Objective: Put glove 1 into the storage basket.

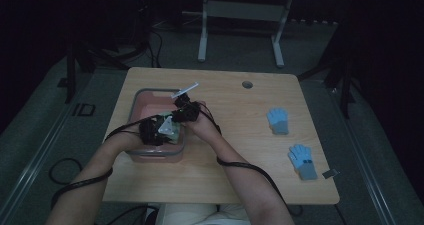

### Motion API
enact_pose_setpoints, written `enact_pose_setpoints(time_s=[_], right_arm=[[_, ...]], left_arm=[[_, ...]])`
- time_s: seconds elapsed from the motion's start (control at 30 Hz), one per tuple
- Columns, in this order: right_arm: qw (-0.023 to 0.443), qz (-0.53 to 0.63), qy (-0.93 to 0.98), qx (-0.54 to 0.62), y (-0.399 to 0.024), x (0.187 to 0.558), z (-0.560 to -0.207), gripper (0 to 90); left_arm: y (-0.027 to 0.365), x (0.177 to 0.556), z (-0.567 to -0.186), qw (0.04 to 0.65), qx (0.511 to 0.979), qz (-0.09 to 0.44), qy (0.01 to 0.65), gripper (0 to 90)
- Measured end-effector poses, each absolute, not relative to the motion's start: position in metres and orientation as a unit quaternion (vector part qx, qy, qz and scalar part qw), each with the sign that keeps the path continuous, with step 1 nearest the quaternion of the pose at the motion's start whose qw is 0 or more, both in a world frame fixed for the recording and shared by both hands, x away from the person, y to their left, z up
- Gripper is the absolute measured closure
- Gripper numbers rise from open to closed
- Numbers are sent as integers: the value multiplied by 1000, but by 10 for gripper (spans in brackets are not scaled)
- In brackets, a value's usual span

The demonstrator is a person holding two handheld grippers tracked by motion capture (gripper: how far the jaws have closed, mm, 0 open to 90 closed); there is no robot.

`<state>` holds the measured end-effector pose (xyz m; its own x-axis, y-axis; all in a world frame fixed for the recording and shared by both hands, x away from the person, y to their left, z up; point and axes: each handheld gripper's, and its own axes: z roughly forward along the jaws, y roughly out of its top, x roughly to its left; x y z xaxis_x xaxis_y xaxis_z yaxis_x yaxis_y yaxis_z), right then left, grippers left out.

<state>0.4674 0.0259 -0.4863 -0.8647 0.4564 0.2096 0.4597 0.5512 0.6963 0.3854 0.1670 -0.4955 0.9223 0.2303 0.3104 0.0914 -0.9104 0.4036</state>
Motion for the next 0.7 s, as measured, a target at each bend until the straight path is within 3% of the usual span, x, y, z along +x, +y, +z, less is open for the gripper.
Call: enact_pose_setpoints(time_s=[0.37, 0.47, 0.67, 0.7], right_arm=[[-10, -431, -856, -285, 8, 465, -477, 619], [-21, -441, -853, -279, -1, 461, -469, 576], [-29, -447, -853, -268, -17, 452, -461, 506], [-29, -449, -853, -266, -21, 450, -460, 503]], left_arm=[[162, 396, -507, 172, 972, 145, 68, 725], [160, 399, -505, 173, 971, 130, 99, 658], [159, 398, -491, 183, 962, 138, 145, 359], [161, 397, -486, 190, 960, 140, 148, 342]])
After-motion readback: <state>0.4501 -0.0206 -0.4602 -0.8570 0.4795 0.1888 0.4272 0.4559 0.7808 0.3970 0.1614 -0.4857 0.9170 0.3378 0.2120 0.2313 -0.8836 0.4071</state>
